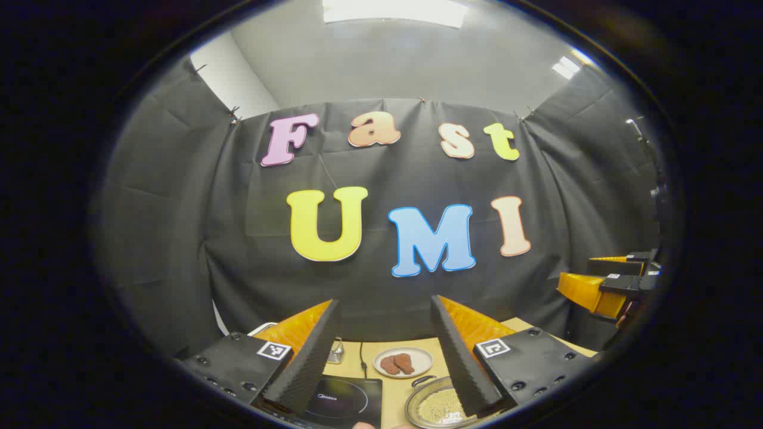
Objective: First push the handle of the pot to place it horizontally, then grasp the pot with both hands and set it on the induction cooktop.
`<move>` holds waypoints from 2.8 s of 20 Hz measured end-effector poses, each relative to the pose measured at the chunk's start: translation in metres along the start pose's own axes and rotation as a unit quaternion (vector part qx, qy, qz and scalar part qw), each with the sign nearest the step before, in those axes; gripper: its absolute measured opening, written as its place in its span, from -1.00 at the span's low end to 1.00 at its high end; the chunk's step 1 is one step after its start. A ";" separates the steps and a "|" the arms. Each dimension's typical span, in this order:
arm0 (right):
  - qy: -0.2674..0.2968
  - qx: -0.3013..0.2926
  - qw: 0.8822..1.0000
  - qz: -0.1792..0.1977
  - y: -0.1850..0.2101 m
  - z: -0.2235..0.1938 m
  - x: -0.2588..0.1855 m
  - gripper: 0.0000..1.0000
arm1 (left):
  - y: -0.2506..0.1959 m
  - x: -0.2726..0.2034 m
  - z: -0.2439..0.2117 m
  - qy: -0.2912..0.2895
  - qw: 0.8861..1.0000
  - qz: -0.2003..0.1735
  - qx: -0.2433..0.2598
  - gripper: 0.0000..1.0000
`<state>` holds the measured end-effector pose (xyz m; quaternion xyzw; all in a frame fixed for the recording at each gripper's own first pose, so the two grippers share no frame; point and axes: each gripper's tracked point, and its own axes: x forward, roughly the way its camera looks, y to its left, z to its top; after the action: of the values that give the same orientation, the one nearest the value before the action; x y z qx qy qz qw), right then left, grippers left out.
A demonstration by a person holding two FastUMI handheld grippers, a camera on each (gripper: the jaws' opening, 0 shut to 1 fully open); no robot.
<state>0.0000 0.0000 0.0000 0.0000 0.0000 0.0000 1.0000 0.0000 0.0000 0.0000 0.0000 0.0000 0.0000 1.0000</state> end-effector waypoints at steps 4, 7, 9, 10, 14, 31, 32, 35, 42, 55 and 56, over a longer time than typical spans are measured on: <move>0.005 0.006 1.000 -0.004 0.011 -0.002 0.003 0.92 | 0.010 0.005 0.000 -0.003 1.000 -0.012 -0.007 1.00; 0.004 -0.002 1.000 -0.006 0.016 -0.001 0.005 0.92 | 0.019 0.010 -0.007 0.004 1.000 -0.013 -0.014 1.00; 0.004 -0.003 1.000 -0.008 0.018 -0.001 0.006 0.92 | 0.023 0.014 -0.010 0.007 1.000 -0.012 -0.016 0.95; 0.004 -0.004 1.000 -0.008 0.019 -0.001 0.006 0.92 | 0.025 0.015 -0.009 0.006 1.000 -0.011 -0.016 0.97; 0.010 -0.004 1.000 -0.008 0.022 -0.005 0.008 0.92 | 0.026 0.018 -0.009 0.005 1.000 -0.014 -0.016 0.90; 0.178 0.006 0.983 0.047 0.037 -0.126 -0.011 0.91 | 0.027 0.024 -0.037 0.034 0.999 -0.020 -0.008 0.90; 0.194 0.001 0.980 0.052 0.038 -0.137 -0.014 0.78 | 0.027 0.025 -0.039 0.036 0.999 -0.021 -0.009 0.90; 0.240 -0.005 0.969 0.059 0.041 -0.172 -0.022 0.46 | 0.025 0.027 -0.048 0.044 0.999 -0.021 -0.010 0.92; 0.361 0.016 0.928 0.084 0.049 -0.252 -0.052 -0.72 | 0.028 0.028 -0.060 0.057 0.998 -0.016 -0.009 0.90; 0.508 0.035 0.850 0.132 0.064 -0.334 -0.108 -0.89 | 0.038 0.017 -0.070 0.070 0.998 0.000 -0.004 0.94; 0.516 0.034 0.846 0.129 0.063 -0.338 -0.109 -0.89 | 0.037 0.017 -0.070 0.070 0.998 0.000 -0.003 0.94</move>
<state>-0.1094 0.0634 -0.3378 0.0339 0.5158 0.1289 0.8463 0.0167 0.0369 -0.0700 -0.0029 0.0702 -0.0004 0.9975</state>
